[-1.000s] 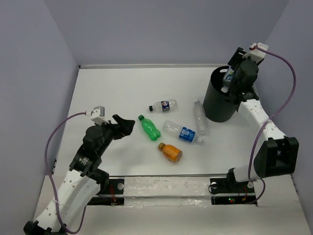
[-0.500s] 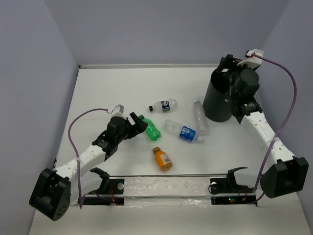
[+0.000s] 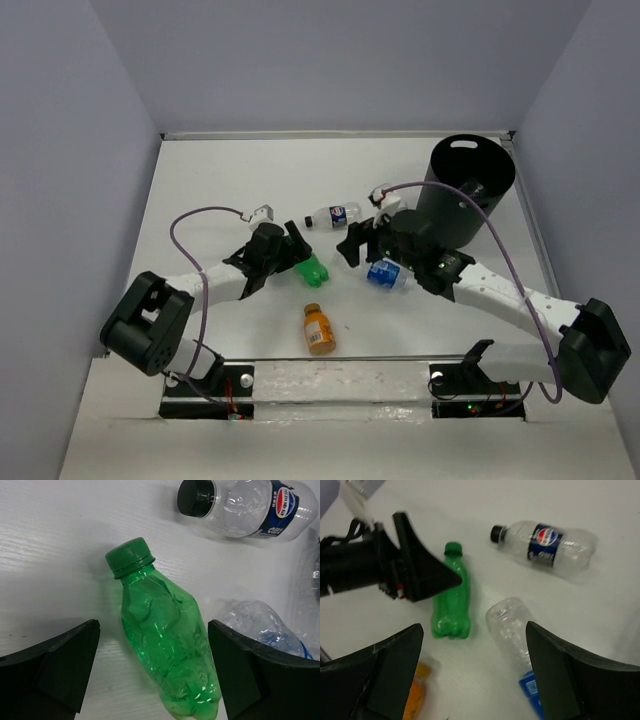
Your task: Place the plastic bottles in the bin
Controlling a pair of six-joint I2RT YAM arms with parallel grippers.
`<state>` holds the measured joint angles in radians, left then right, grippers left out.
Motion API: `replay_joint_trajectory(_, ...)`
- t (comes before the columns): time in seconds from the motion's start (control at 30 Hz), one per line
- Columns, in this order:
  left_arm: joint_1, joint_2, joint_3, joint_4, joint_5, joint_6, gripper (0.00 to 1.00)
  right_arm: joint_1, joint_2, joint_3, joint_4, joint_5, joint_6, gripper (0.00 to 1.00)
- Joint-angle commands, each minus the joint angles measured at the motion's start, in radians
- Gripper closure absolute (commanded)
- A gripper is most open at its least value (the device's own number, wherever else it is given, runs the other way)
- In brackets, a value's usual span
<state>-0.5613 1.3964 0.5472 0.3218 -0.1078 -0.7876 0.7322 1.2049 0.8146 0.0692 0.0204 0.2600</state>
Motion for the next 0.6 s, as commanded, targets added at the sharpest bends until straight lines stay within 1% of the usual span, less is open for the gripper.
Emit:
replay_joint_trajectory(0.0,-0.003,0.073,0.063,0.054,-0.043,0.021,0.03,0.131,0.007,-0.037,-0.031,-0.048,0.074,0.1)
replay_joint_trajectory(0.1,-0.003,0.11,0.076,0.059,-0.056,0.018,0.07,0.232,0.059,-0.045,-0.035,-0.034,0.134,0.07)
replay_joint_trajectory(0.17,-0.003,0.116,0.077,0.068,-0.067,0.014,0.16,0.294,0.114,-0.034,-0.039,0.015,0.185,0.04)
replay_joint_trajectory(0.2,-0.003,0.118,0.077,0.068,-0.075,0.014,0.16,0.306,0.134,-0.034,-0.039,0.015,0.185,0.04)
replay_joint_trajectory(0.23,-0.003,0.116,0.076,0.068,-0.082,0.014,0.19,0.317,0.154,-0.029,-0.043,0.032,0.199,0.04)
replay_joint_trajectory(0.27,-0.005,0.112,0.074,0.069,-0.101,0.014,0.29,0.326,0.172,-0.028,-0.043,0.036,0.231,0.03)
replay_joint_trajectory(0.37,-0.003,0.073,0.051,0.065,-0.136,0.027,0.46,0.348,0.229,-0.035,-0.032,0.044,0.278,0.03)
replay_joint_trajectory(0.43,-0.003,0.046,0.036,0.06,-0.15,0.028,0.53,0.348,0.255,-0.034,-0.022,0.026,0.289,0.03)
replay_joint_trajectory(0.5,-0.002,-0.011,0.011,0.043,-0.168,0.036,0.55,0.377,0.292,-0.017,-0.022,0.024,0.297,0.03)
replay_joint_trajectory(0.53,-0.005,-0.032,0.005,0.034,-0.185,0.042,0.6,0.386,0.315,-0.011,-0.023,0.012,0.301,0.04)
replay_joint_trajectory(0.57,-0.003,-0.081,-0.009,0.014,-0.193,0.047,0.62,0.386,0.326,-0.003,-0.025,0.01,0.306,0.05)
